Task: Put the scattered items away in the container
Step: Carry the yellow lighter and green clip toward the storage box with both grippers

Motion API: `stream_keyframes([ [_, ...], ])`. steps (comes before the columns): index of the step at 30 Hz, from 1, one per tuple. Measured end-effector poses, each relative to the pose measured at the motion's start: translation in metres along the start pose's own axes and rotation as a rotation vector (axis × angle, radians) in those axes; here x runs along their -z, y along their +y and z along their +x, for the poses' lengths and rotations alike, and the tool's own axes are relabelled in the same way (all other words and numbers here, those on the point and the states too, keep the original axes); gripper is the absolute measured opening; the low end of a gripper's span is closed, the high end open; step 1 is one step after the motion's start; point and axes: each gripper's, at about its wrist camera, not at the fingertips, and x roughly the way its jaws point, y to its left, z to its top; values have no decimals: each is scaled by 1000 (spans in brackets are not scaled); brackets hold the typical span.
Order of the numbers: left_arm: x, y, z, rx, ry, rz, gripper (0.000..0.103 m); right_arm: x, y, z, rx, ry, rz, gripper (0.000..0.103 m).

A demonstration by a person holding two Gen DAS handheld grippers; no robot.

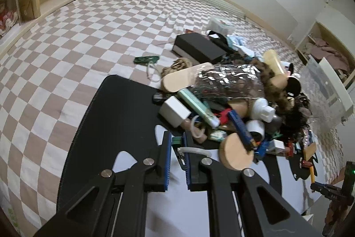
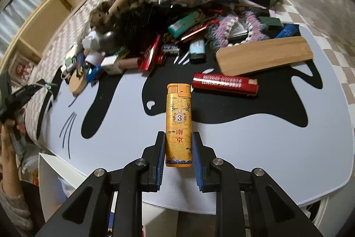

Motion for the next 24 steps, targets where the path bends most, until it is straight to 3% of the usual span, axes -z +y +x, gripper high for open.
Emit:
stream_keyframes([
  [24, 18, -80, -72, 173, -112, 151, 11, 1, -15, -66, -84, -158, 103, 24],
])
